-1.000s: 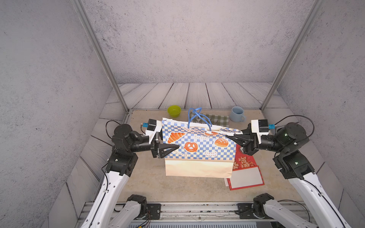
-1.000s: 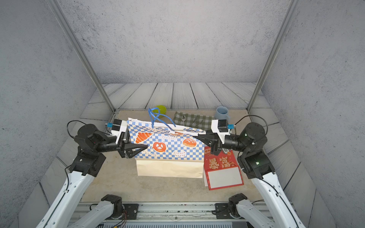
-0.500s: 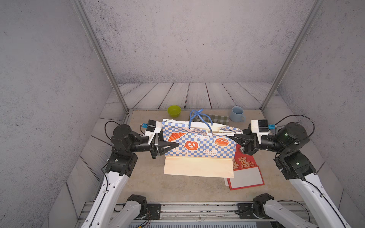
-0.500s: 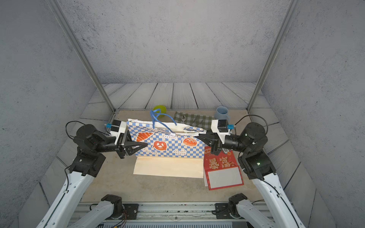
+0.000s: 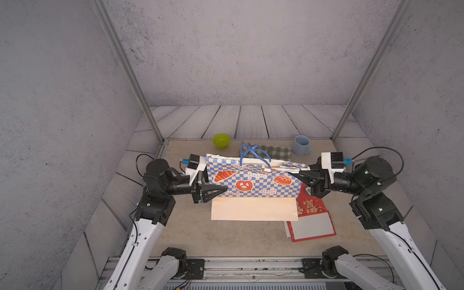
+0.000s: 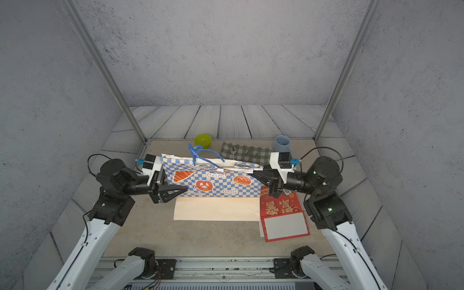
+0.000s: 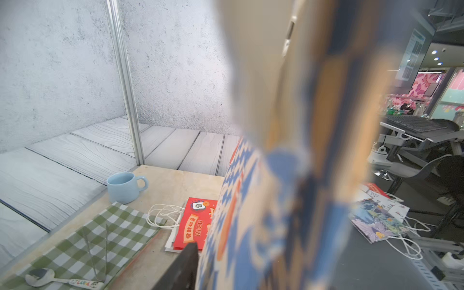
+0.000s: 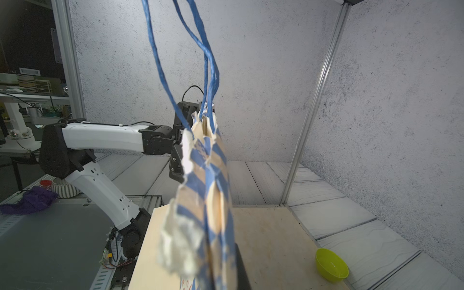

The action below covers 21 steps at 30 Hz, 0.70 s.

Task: Put away the paper bag
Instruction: Press the paper bag at the center of the board.

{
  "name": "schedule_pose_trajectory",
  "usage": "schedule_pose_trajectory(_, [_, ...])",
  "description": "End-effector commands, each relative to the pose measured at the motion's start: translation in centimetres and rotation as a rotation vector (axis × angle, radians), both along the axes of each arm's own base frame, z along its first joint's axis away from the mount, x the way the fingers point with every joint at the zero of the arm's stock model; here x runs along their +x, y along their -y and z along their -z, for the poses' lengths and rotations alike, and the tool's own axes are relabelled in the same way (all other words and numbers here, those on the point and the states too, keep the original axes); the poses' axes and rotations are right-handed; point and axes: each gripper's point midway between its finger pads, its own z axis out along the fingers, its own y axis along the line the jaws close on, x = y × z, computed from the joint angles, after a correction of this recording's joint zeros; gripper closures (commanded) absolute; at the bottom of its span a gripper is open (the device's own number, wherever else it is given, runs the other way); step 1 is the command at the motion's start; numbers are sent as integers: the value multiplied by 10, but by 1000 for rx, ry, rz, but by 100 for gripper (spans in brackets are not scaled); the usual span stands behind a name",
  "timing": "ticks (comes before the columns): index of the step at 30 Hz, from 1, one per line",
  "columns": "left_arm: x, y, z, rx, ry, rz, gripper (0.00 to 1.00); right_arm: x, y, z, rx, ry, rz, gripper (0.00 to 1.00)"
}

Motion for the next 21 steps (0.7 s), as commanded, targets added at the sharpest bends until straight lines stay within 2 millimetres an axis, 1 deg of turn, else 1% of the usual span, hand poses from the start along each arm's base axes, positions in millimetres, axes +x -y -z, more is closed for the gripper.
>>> schedule_pose_trajectory(1, [-9, -1, -2, 0, 57, 12, 52, -3, 2, -16, 20, 29, 5, 100])
schedule_pose_trajectory(6, [-11, -3, -5, 12, 88, -8, 71, 2, 0, -11, 7, 10, 9, 100])
schedule_pose_trajectory(12, [-13, -4, -13, 10, 120, -28, 71, 3, -1, -7, 1, -15, -4, 100])
schedule_pose_trajectory(13, [-13, -4, -13, 13, 123, -33, 69, 4, -1, -6, 0, -18, -2, 100])
schedule_pose_trajectory(14, [-12, -5, -13, 17, 126, -45, 62, 4, -1, -6, 1, -20, -1, 100])
schedule_pose_trajectory(15, [-9, -5, -13, 23, 126, -66, 43, 3, -1, -7, 2, -21, -3, 100])
schedule_pose_trajectory(16, [-7, -6, -12, 29, 135, -88, 29, 2, 0, -8, 4, -20, -3, 100])
schedule_pose_trajectory(19, [-1, -14, -12, 48, 175, -176, 3, 2, 2, -10, 5, -13, 13, 100])
schedule_pose_trajectory(20, [0, -18, -13, 50, 187, -206, 1, 2, 3, -11, 3, -9, 22, 100])
schedule_pose_trajectory(21, [-1, -23, -17, 49, 209, -236, 1, 2, 4, -12, -1, -5, 34, 100])
